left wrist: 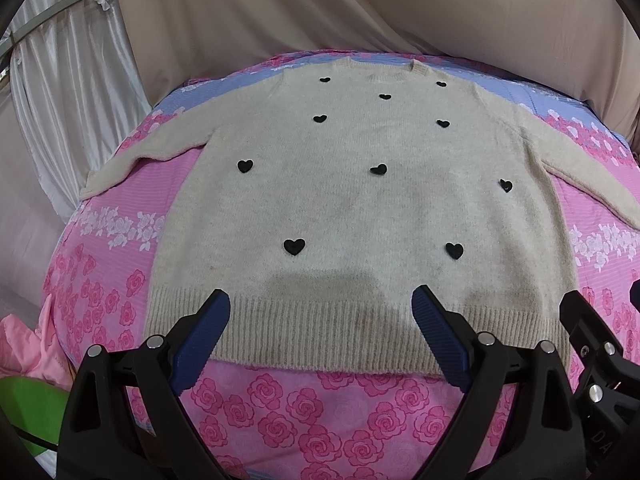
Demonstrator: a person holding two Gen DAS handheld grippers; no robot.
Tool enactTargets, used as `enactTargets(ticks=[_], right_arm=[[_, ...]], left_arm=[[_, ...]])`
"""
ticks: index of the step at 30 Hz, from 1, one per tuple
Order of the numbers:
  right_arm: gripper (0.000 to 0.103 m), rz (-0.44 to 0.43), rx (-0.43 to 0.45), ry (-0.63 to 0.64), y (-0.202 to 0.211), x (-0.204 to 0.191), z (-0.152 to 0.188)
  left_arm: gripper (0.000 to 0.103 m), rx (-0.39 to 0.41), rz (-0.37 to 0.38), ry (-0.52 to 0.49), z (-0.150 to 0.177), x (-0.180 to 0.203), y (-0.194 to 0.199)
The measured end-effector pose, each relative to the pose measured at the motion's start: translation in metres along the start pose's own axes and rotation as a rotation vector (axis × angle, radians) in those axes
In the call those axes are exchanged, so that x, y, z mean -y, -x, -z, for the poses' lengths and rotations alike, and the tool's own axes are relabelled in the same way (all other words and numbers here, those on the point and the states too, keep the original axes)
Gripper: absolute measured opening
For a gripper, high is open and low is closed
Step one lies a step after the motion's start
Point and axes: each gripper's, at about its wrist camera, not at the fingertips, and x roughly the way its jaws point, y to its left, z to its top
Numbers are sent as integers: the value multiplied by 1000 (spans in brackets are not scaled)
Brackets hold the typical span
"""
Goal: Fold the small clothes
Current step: 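Grasp the sweater sleeve cuff with the right gripper and lift it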
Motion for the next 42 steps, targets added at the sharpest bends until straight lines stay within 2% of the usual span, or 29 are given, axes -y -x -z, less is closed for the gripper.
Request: enactTargets(ticks=[6, 10, 12, 15, 19, 22, 24, 26, 27, 28, 30, 31, 32, 33, 35, 38, 42], right_arm=[[97, -14, -20, -8, -7, 7, -3], [96, -33, -64, -126, -25, 52, -5], [96, -13, -73, -233, -36, 93, -9], [95, 56, -50, -421, -51, 185, -14], [94, 70, -20, -607, -79, 302, -23], [89, 32, 3, -701, -107, 375, -30], [87, -7, -15, -747, -131, 410, -34], [79, -52, -30, -815, -155, 437, -34], [77, -57, 30, -819, -154, 442, -36], [75, -68, 53, -809, -157, 446, -42], [60, -70, 50, -804, -167, 451, -50], [51, -113, 53, -801, -173, 453, -56], [15, -157, 39, -807, -180, 453, -60], [11, -170, 33, -817, -184, 452, -64], [11, -182, 81, -783, -174, 442, -82], [11, -251, 173, -686, -144, 404, -124], [11, -399, 279, -480, -106, 304, -206]], left_arm=[[90, -34, 19, 14, -2, 4, -7], [90, -44, 76, 82, -11, 4, -7], [90, -35, 86, 112, -18, 7, -8], [90, -21, 74, 141, -29, 16, -10], [90, -26, 60, 157, -43, 36, -16], [90, -33, 56, 189, -53, 51, -20], [90, -36, 46, 210, -58, 59, -21], [90, -32, 31, 222, -63, 68, -21], [91, -30, 23, 221, -65, 72, -21], [91, -26, 13, 219, -68, 77, -21], [92, -23, -2, 220, -72, 82, -22], [92, -24, -5, 222, -73, 85, -22], [92, -24, -9, 224, -75, 86, -23], [92, -25, -13, 225, -75, 87, -23], [92, -24, -16, 231, -77, 85, -24], [92, -22, -18, 248, -77, 74, -27], [92, -22, -16, 281, -76, 47, -32]])
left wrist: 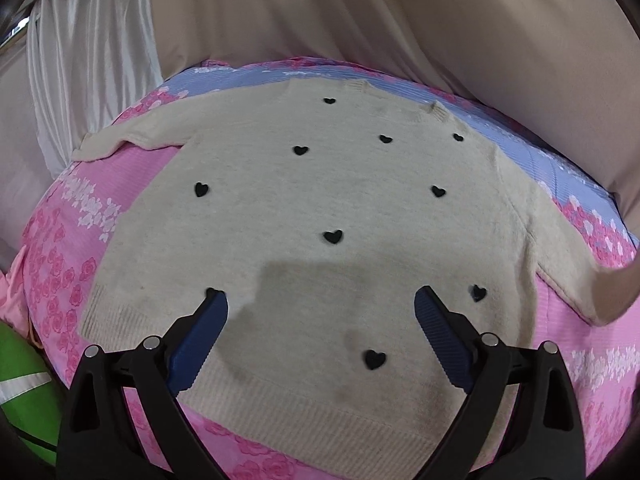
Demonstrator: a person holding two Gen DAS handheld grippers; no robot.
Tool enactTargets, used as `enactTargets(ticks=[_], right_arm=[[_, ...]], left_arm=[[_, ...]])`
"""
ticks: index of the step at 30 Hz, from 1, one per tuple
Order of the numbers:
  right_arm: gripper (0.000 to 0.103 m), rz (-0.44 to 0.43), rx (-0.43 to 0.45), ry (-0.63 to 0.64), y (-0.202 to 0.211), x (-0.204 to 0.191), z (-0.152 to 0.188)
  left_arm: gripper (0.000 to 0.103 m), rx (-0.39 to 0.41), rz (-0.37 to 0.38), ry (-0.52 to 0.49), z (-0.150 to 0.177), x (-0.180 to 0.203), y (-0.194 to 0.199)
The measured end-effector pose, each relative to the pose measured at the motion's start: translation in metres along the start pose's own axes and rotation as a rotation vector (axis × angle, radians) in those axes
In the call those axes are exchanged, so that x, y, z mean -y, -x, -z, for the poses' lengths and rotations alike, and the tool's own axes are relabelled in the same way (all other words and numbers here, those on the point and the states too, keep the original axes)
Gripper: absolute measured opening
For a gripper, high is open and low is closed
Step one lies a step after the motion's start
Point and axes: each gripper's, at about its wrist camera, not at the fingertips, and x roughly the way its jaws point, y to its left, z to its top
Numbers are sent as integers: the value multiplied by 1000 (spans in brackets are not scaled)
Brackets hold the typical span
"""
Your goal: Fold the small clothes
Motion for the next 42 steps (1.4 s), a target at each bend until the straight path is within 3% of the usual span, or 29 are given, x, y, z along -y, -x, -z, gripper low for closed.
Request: enactTargets(ticks=[4, 6, 9, 12, 14, 15, 17, 21, 25, 27, 29, 30, 31, 32, 33, 37, 39, 42], right_arm=[[11, -188, -63, 141, -56, -137, 10], [13, -263, -119, 208, -91, -200, 35], [20, -365, -270, 308, -152, -287, 105], [28, -315, -351, 364, -175, -319, 161], [33, -279, -319, 355, -157, -308, 178], [47, -230, -281, 349, -142, -292, 182], [59, -108, -221, 361, -114, -259, 185], [59, 170, -246, 397, -79, -182, 181], [60, 320, -270, 342, -75, -128, 164], [60, 336, -296, 314, -82, -107, 163], [60, 320, -317, 284, -93, -95, 162], [58, 313, -324, 276, -102, -92, 164], [54, 296, -334, 271, -112, -92, 165], [27, 273, -348, 273, -120, -98, 170], [10, 274, -362, 282, -125, -101, 169], [8, 299, -278, 193, -105, -78, 151], [8, 319, -333, 151, -108, -58, 156], [12, 313, -333, 207, -100, -74, 153]], left_arm=[[92, 8, 8, 47, -10, -40, -2], [93, 11, 1, 59, -15, -62, -4], [94, 5, -2, 91, -26, -100, -11], [95, -18, 20, 120, -41, -127, -24], [95, -19, 46, 133, -55, -141, -35], [95, -16, 57, 133, -62, -144, -40], [95, -27, 87, 118, -78, -141, -60], [95, -70, 167, 150, -109, -128, -115], [94, -112, 199, 187, -133, -97, -168], [67, -136, 194, 176, -138, -84, -187], [59, -150, 180, 167, -142, -73, -202], [46, -125, 153, 158, -145, -69, -202], [41, -124, 145, 139, -148, -64, -204], [35, -127, 142, 133, -150, -63, -205], [35, -126, 142, 138, -150, -63, -206], [36, -124, 150, 133, -149, -66, -208], [39, -121, 161, 132, -148, -69, -207], [42, -109, 189, 156, -145, -80, -196]])
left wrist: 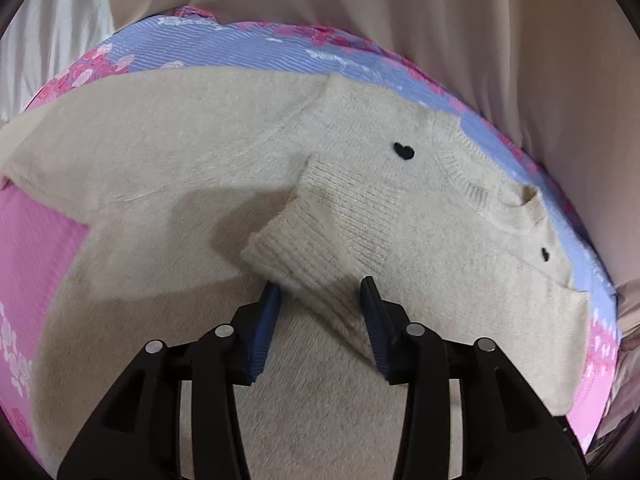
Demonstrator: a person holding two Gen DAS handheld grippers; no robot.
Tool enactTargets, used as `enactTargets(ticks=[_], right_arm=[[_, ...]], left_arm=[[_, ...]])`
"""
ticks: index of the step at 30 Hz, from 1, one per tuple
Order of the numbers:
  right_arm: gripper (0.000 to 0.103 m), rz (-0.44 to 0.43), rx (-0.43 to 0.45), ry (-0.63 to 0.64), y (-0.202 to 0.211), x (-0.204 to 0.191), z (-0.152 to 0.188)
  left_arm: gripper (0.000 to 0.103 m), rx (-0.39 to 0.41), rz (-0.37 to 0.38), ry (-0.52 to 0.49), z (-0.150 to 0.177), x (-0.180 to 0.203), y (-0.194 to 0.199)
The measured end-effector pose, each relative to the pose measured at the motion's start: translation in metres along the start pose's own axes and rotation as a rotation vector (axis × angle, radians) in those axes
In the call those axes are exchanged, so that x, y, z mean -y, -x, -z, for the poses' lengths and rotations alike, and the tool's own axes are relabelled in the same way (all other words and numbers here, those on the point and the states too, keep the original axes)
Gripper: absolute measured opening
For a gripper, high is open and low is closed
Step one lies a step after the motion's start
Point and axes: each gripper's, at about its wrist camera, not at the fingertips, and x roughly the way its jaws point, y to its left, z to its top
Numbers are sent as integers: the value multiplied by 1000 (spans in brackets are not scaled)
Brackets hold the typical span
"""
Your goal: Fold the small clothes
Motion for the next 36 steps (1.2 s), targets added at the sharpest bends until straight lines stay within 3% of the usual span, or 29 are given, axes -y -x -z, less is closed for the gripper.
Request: enactTargets(ticks=[1, 3, 5, 8, 11, 14, 17, 19, 20, 21, 23, 26, 29, 32, 36], right_arm=[[13, 3, 28, 15, 12, -9, -2], [24, 5, 74, 52, 37, -26, -1], [33, -16, 99, 95, 57, -42, 7], [39, -45, 98, 185, 80, -69, 28], [44, -95, 44, 237, 92, -97, 63], [45, -138, -45, 266, 95, -125, 99], [45, -166, -100, 339, 101, -155, 129], [47, -176, -111, 392, 106, -173, 143], [48, -183, -114, 414, 109, -180, 147], [49, -189, -111, 430, 112, -185, 150], [51, -198, -100, 444, 118, -191, 153], [52, -199, -87, 434, 124, -191, 153], [52, -199, -80, 411, 125, -185, 150], [52, -197, -70, 372, 127, -173, 147], [52, -169, -40, 320, 134, -148, 142]], left_arm=[[45, 22, 17, 29, 0, -9, 11], [59, 67, 32, 101, -4, -36, 32], [63, 119, 10, 198, -13, -85, 55], [70, 164, -75, 371, -33, -177, 76], [74, 199, -209, 530, -50, -273, 85], [73, 172, -291, 633, -68, -346, 70], [55, 129, -242, 661, -79, -372, 47], [29, 161, -232, 626, -88, -371, 42], [8, 145, -203, 621, -92, -372, 37], [7, 143, -192, 631, -96, -370, 35], [6, 215, -163, 609, -106, -358, 49], [6, 317, -110, 489, -120, -315, 87], [6, 411, -4, 294, -138, -225, 130], [6, 439, 150, 92, -133, -118, 160], [6, 344, 356, -184, -79, 45, 151]])
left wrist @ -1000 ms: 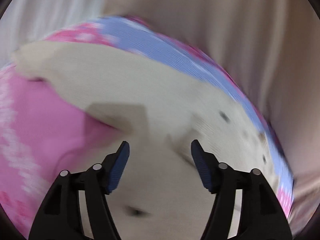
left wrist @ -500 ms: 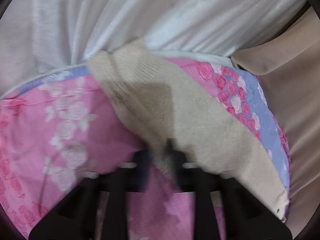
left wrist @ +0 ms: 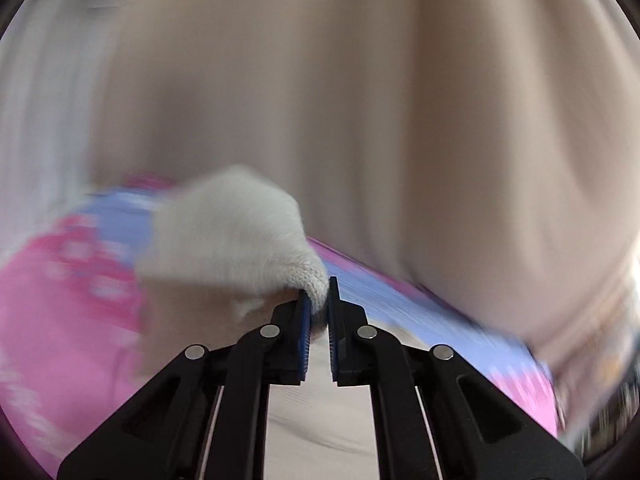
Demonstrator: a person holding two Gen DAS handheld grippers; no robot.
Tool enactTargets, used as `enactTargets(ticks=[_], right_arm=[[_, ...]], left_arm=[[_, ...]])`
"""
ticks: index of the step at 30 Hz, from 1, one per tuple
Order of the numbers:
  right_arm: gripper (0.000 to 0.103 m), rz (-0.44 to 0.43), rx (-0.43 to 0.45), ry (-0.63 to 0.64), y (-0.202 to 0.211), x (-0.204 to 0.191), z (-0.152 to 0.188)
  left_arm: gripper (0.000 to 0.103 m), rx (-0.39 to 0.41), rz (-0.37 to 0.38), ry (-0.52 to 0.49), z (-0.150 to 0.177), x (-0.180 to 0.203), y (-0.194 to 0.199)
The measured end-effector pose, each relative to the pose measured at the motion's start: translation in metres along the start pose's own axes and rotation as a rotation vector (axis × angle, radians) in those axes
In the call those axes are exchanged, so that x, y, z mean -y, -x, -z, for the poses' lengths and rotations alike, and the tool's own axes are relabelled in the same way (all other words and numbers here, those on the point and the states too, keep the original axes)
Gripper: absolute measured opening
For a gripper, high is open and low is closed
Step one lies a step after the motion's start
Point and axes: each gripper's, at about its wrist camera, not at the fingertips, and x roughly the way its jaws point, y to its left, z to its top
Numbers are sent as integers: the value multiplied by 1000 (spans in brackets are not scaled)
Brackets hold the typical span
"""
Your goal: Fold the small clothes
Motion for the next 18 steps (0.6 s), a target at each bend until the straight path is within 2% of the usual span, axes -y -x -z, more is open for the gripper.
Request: enactTargets(ticks=[1, 3, 4, 5, 6, 7, 10, 11, 12, 14, 18], right_arm=[[52, 11, 11, -21, 4, 10, 2], [55, 39, 23, -55, 8, 28, 6], [55, 59, 25, -81, 10, 42, 9], [55, 72, 25, -98, 11, 52, 10], [55, 90, 24, -118, 12, 63, 12], [55, 108, 24, -143, 14, 76, 14], [55, 134, 49, -188, 21, 106, 12], [56, 139, 57, -192, 20, 113, 9], [56, 139, 63, -196, 18, 120, 4], [56, 137, 91, -193, 11, 130, -11], [56, 112, 116, -197, -14, 139, -48]], left_arm=[[7, -40, 32, -29, 16, 26, -15], [12, -178, 93, -84, 66, 81, -56], [14, -237, 96, -110, 91, 98, -75], [19, -281, 74, -133, 113, 109, -90], [19, -320, 25, -161, 141, 118, -105], [18, -337, -5, -160, 158, 119, -103], [24, -364, -9, -65, 181, 100, -78], [33, -356, -37, -42, 182, 88, -71], [37, -345, -61, -24, 182, 77, -61], [37, -325, -123, 36, 178, 46, -42], [37, -300, -217, 201, 157, -20, -30]])
